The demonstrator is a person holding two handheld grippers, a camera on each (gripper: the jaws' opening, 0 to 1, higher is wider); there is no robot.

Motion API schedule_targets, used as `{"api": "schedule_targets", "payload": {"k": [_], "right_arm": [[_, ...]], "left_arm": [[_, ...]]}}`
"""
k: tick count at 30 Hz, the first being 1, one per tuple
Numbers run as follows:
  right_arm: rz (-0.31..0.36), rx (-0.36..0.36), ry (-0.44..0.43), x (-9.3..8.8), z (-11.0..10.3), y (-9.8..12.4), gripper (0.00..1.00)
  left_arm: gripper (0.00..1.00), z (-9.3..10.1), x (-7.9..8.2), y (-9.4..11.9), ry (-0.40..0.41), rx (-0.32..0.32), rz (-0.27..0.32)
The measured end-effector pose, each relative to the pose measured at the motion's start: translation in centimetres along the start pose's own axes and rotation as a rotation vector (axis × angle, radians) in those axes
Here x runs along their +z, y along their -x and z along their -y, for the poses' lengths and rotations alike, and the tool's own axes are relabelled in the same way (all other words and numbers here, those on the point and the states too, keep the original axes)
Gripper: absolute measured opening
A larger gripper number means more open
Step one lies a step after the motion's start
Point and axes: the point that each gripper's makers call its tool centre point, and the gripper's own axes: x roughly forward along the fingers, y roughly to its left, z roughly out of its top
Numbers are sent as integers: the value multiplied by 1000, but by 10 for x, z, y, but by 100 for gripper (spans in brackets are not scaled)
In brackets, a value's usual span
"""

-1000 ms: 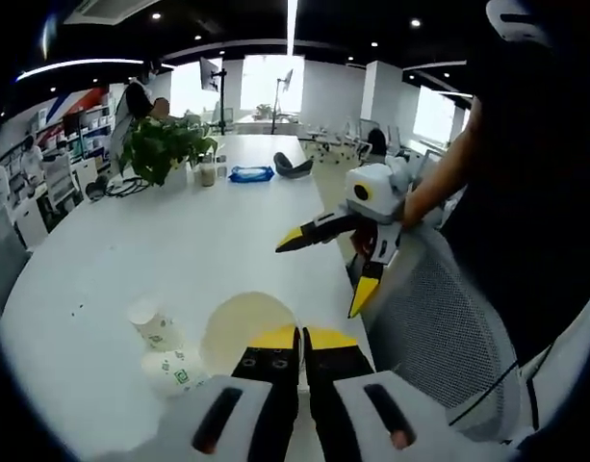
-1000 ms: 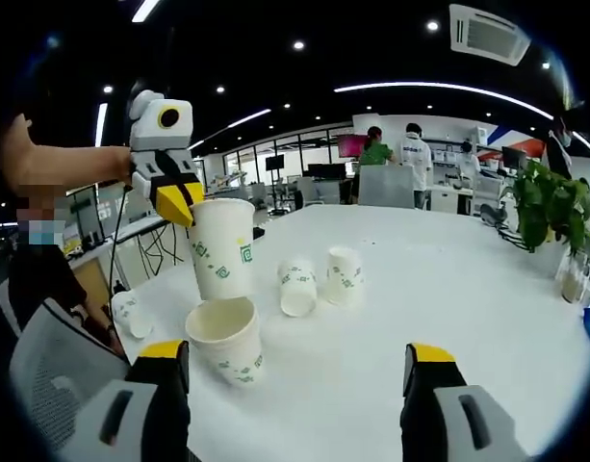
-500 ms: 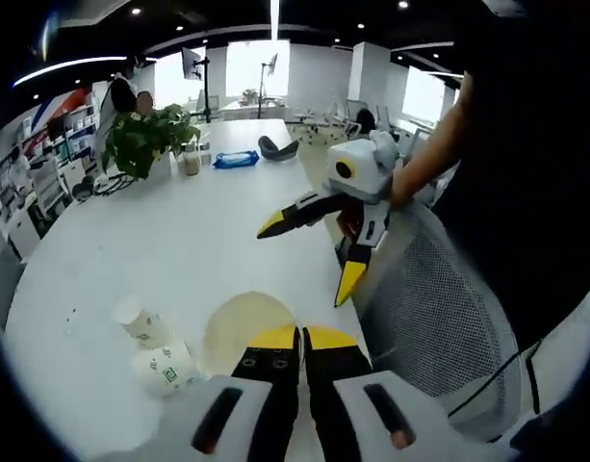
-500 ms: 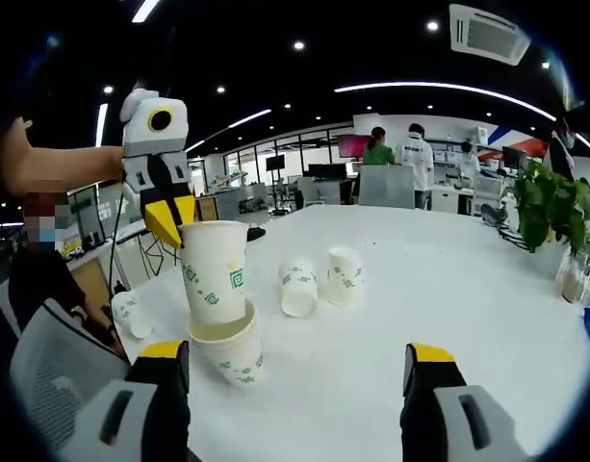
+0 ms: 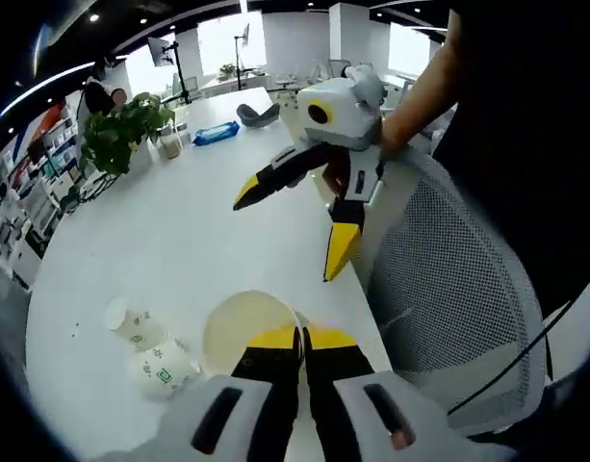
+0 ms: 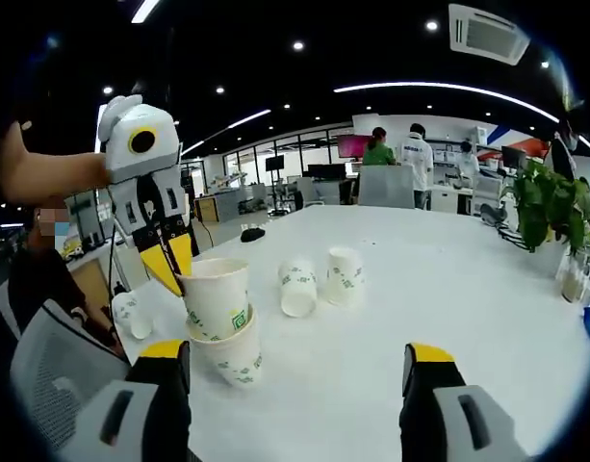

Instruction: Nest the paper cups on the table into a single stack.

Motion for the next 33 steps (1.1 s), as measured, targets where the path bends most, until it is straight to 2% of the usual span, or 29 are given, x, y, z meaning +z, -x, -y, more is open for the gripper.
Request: {"api": "schedule_targets", "payload": {"k": [5,10,16,22,33], "right_arm": [[-3,4,2,-1,0,0,92],[-2,6,3,-1,-1,-1,92],[-2,4,2,0,-2,0,92],[-3,3,1,1,-3,1,92],[-4,13,2,0,-3,0,92]], "left_arm": [[0,2,-8,-5,-7,5,-26],[0,2,-20,-10,-26,9,-80],[0,5,-18,-17,-24,2,-82],[0,8,-25,-27,-43,-6,-116],[4,11,-23,-29,-35,-12,-114]]}}
